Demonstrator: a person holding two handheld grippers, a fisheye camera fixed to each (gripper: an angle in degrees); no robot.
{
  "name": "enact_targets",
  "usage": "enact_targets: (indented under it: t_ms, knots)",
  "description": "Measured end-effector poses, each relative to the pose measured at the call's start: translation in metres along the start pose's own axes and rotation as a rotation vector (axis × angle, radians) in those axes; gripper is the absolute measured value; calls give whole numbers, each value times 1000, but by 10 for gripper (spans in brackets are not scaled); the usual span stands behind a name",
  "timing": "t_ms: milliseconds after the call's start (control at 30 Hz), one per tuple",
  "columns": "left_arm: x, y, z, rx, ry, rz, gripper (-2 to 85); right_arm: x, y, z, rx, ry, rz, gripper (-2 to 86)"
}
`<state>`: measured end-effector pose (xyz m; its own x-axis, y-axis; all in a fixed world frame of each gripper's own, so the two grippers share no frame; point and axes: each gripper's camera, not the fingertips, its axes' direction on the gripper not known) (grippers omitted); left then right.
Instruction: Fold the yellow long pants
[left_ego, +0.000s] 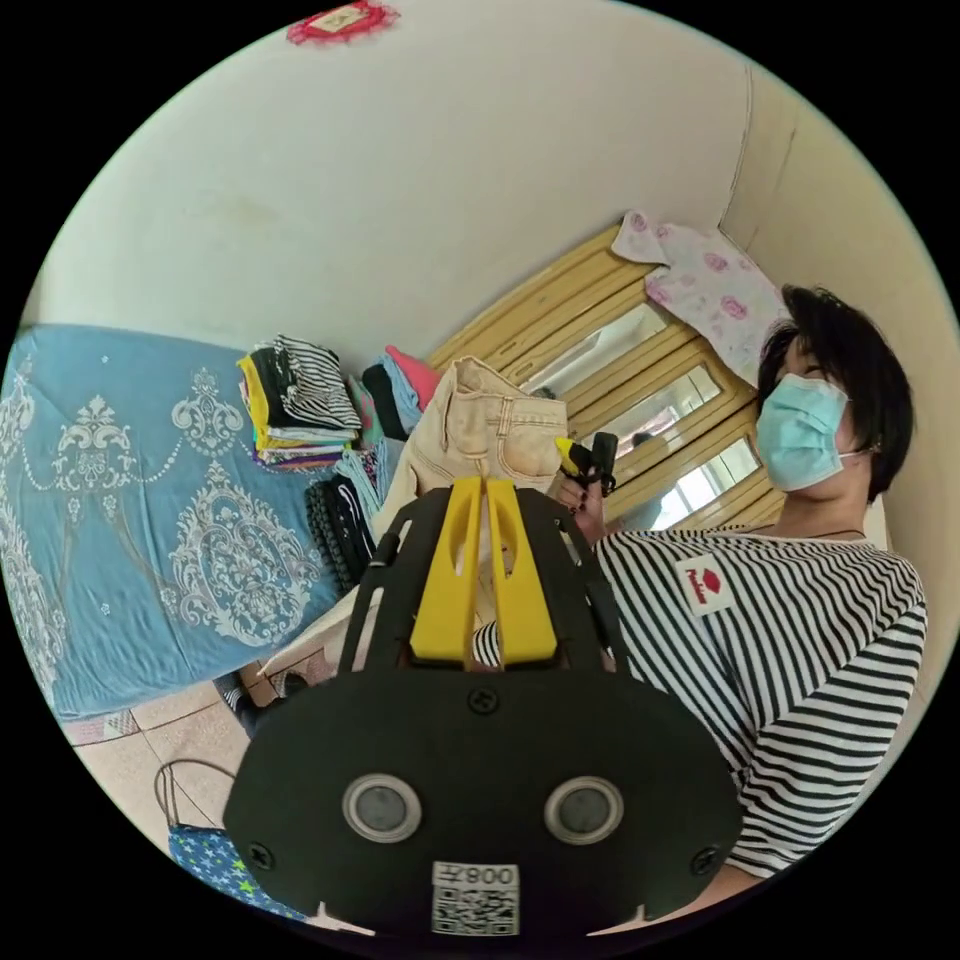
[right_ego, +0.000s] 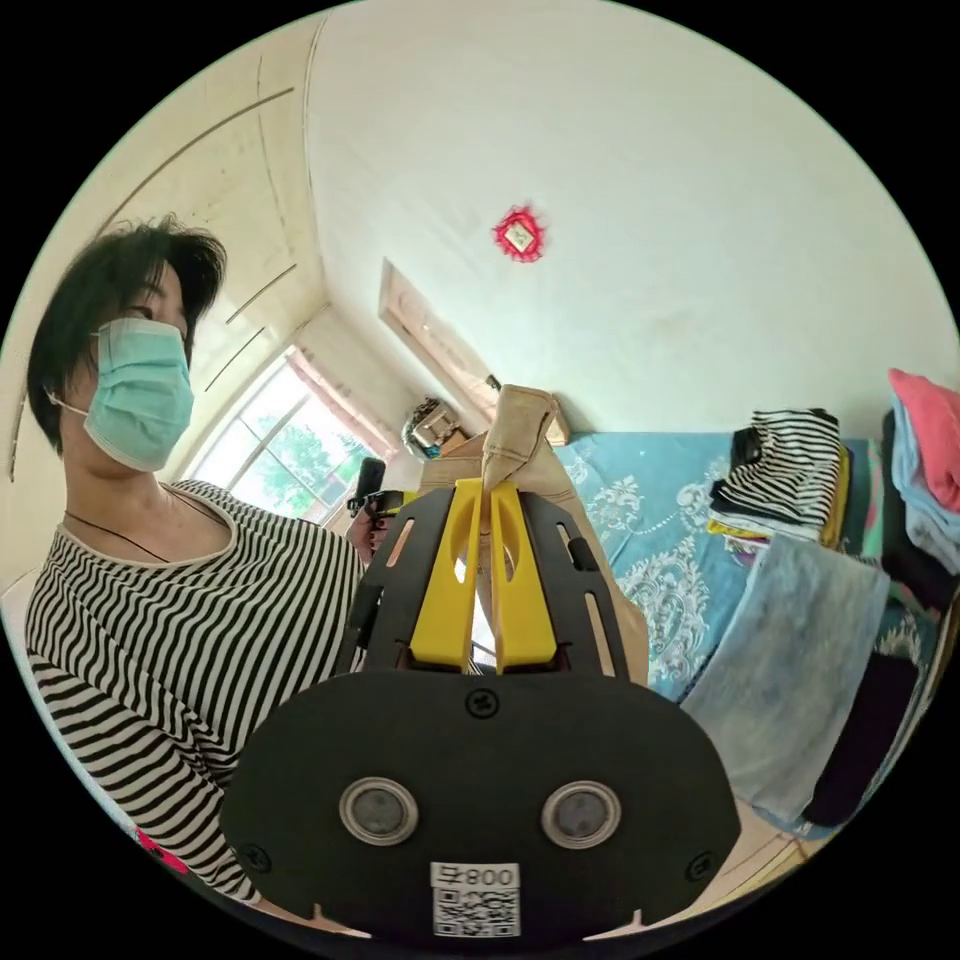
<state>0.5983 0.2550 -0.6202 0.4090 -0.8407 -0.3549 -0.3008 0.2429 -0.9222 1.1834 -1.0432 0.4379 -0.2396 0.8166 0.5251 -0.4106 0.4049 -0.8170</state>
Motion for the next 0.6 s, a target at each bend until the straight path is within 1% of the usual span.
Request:
enact_targets:
  t_ms: [33, 100, 200, 300, 400, 467, 600]
  knots:
    - [11, 1, -15, 30, -9, 7, 6, 6, -6, 17, -15, -28, -24, 6]
    - [52, 6, -70, 141, -43, 44, 6, 14, -15, 44, -39, -35, -64, 6]
    - [96, 12, -133, 242, -70, 86, 6, 30, -32, 94, -66, -51, -111, 6]
    - [130, 15, -188, 295, -84, 112, 6, 48, -49, 146, -81, -59, -119, 6]
    - [159, 14, -239, 326, -36, 145, 6, 56, -62, 193, -85, -22, -135, 6]
    - [176, 10, -270, 350, -5, 176, 6, 54, -71, 225, -90, 47, -179, 6]
    - [212, -6, -328, 374, 89, 226, 7, 56, -82, 264, -59, 102, -237, 6]
